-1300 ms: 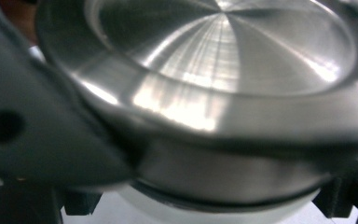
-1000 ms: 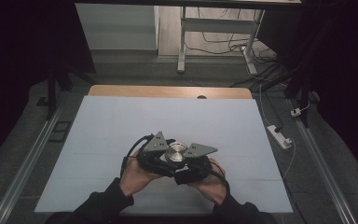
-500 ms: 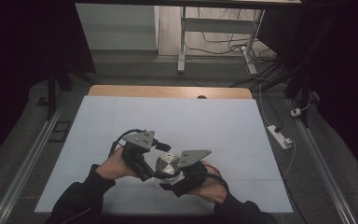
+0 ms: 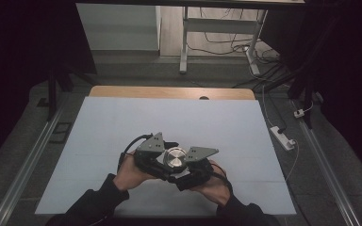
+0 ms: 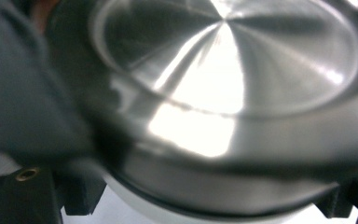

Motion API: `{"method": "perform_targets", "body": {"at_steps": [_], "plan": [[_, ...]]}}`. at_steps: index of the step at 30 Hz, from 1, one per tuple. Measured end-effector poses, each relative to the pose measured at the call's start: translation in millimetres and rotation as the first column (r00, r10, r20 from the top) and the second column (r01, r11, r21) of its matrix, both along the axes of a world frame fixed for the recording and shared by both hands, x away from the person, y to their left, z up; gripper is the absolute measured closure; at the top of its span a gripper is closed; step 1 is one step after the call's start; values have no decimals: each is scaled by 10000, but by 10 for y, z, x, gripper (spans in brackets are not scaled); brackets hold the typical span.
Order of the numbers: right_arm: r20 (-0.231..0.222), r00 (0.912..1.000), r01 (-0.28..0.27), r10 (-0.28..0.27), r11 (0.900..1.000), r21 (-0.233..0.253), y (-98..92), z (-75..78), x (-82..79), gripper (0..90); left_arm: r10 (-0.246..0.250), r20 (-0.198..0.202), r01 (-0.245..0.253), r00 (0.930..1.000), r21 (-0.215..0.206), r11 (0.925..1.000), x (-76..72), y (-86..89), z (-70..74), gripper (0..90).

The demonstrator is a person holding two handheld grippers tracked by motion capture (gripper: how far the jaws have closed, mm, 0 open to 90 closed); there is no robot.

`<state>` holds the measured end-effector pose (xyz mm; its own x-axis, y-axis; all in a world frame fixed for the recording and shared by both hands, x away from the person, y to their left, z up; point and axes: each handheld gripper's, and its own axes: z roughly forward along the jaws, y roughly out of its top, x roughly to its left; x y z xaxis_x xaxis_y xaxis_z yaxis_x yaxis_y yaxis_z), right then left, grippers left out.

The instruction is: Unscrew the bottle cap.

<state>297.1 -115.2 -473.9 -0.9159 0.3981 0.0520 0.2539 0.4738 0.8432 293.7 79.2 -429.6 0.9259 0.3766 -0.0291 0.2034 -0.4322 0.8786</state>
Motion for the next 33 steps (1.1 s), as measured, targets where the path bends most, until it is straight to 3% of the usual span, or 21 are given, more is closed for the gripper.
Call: {"method": "perform_targets", "body": {"at_steps": [4, 9, 20, 33], "plan": [[117, 9992, 375, -375, 9993, 9, -9, 4, 8, 154, 580, -160, -586, 9982, -342, 9977, -13, -5, 5, 203], [-23, 9985, 543, -543, 9985, 40, -16, -8, 18, 154, 799, -169, -806, 9967, -516, 9954, -36, 13, 44, 202], [10, 9986, 536, -536, 9983, 207, -39, 1, 28, 154, 585, 27, -583, 9983, -431, 9974, -40, 75, 103, 203], [46, 9991, 430, -432, 9989, 208, -76, 11, 47, 154, 234, -18, -234, 9997, -446, 9987, -20, 218, 192, 203]]}}
